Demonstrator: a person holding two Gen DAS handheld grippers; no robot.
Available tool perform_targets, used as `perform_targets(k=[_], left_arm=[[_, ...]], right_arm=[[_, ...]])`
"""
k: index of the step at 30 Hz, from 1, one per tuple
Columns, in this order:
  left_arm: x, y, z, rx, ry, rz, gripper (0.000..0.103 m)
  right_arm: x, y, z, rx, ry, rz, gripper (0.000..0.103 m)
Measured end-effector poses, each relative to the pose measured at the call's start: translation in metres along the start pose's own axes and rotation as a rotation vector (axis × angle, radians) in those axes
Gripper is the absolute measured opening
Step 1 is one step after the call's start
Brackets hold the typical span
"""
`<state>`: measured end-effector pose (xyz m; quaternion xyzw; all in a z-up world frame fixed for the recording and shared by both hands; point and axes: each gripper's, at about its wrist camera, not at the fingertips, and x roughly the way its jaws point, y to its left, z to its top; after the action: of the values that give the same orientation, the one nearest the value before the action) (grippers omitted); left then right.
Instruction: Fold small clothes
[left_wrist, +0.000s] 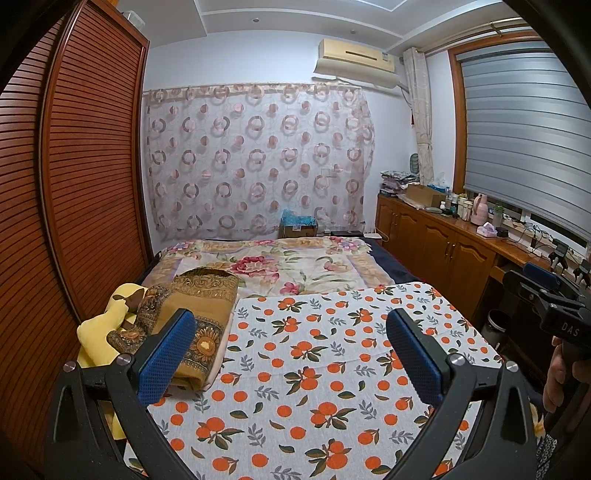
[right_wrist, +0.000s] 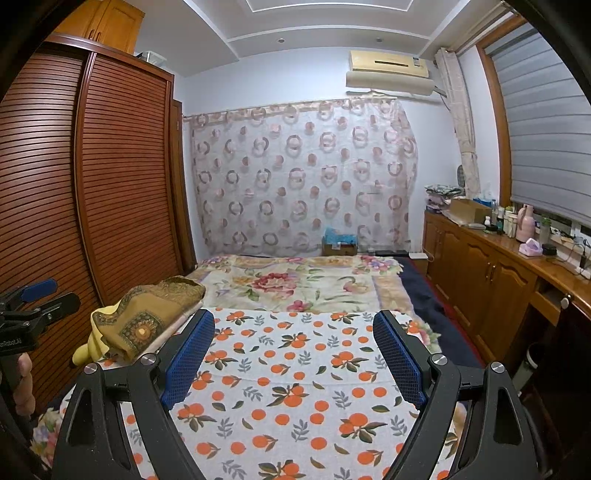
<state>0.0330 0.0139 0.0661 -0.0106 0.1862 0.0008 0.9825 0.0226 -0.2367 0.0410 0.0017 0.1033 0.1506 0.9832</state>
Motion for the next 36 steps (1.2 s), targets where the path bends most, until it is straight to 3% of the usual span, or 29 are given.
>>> perform_targets(k=[36], left_arm=[[0.0,0.0,0.001,-0.002,0.002,0.0,0.103]], right_arm=[[-0.001,-0.013,0.0,-0.006,0.003,0.007,0.089]])
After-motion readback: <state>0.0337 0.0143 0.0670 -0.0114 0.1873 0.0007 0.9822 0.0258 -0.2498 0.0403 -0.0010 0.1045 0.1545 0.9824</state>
